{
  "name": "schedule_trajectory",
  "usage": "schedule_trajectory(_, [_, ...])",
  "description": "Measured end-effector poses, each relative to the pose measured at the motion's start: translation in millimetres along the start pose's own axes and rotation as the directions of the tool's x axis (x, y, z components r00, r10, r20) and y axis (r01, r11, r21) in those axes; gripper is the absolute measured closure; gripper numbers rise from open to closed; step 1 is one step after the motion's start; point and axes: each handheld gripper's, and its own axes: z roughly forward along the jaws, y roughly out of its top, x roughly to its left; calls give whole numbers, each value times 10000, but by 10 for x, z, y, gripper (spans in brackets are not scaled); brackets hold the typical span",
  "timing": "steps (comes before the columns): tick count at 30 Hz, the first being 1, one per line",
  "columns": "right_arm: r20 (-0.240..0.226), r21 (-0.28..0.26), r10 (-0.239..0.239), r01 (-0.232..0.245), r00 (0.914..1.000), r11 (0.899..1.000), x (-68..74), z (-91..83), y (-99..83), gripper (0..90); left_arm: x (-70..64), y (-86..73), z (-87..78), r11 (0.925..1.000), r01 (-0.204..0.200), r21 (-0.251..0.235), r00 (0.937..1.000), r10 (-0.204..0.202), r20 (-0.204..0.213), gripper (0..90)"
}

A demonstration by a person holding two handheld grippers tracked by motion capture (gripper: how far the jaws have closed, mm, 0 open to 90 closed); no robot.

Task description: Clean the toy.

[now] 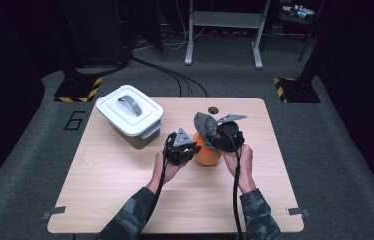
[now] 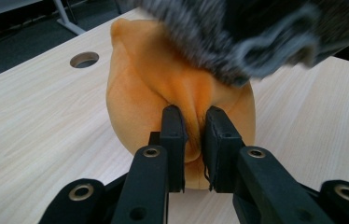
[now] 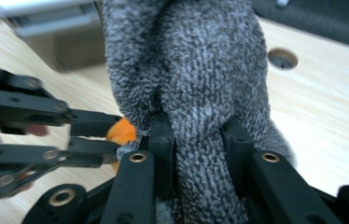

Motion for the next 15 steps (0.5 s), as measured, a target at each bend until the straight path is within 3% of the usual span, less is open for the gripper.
schedule_trajectory(3, [63, 165, 37, -38, 10000, 9999, -25, 97, -43, 707, 19, -32, 5, 9995, 277, -118, 9995, -279, -151, 673])
schedule_trajectory(5, [171, 197, 83, -86, 9998, 9998, -35, 106, -70, 708, 33, -66, 6, 9960, 877, -195, 9958, -882, -246, 504])
schedule_trajectory(8, [171, 207, 114, -117, 9998, 9997, -47, 98, -87, 708, 58, -132, 71, 9901, 1407, 19, 9900, -1406, -130, 404])
schedule_trajectory(10, [166, 207, 146, -149, 9998, 9997, -55, 99, -93, 708, 59, -168, 98, 9865, 1632, -153, 9863, -1627, 272, 506])
schedule_trajectory(15, [312, 95, 84, -87, 9995, 9999, -19, 34, -95, 707, 10, -158, 120, 9922, 1198, -332, 9926, -1191, 222, 716])
